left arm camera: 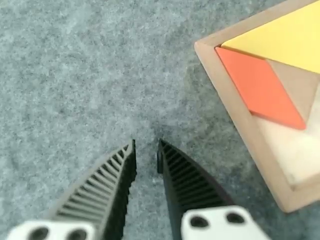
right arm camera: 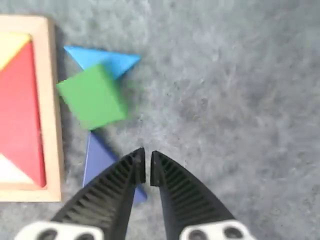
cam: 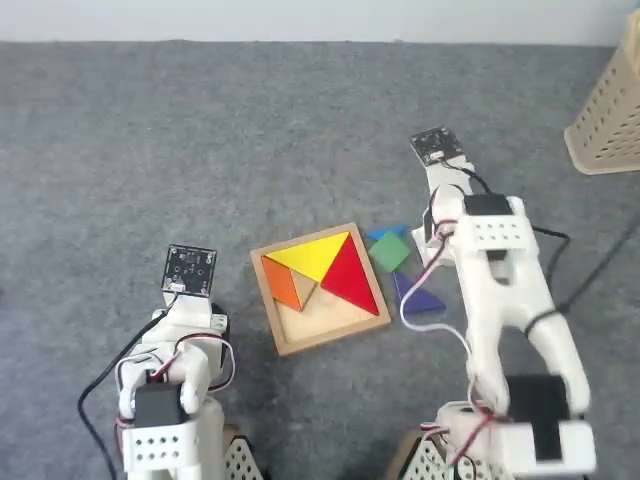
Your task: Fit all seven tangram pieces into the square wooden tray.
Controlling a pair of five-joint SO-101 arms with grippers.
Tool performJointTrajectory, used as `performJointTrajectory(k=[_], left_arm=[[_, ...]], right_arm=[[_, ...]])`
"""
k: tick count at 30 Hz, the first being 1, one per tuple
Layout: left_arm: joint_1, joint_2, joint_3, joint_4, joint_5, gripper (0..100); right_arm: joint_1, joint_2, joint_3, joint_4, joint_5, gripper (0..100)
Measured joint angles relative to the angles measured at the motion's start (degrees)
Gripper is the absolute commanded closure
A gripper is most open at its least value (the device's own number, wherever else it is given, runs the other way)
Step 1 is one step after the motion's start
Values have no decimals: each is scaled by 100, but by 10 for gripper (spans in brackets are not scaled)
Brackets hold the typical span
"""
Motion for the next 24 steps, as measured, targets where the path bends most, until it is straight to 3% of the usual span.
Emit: performJointTrajectory(k=[5, 12, 18, 24], left_arm=[[0, 0, 0, 0, 0, 929], [0, 0, 0, 0, 0, 929], [0, 0, 0, 0, 0, 929], [0, 0, 0, 0, 0, 929]], right_arm=[[0, -264, 105, 0, 0, 964], [-343, 290, -615, 273, -105, 765], [-1301, 1591, -1662, 782, -132, 760], [-1433, 2620, -2163, 747, -158, 760]])
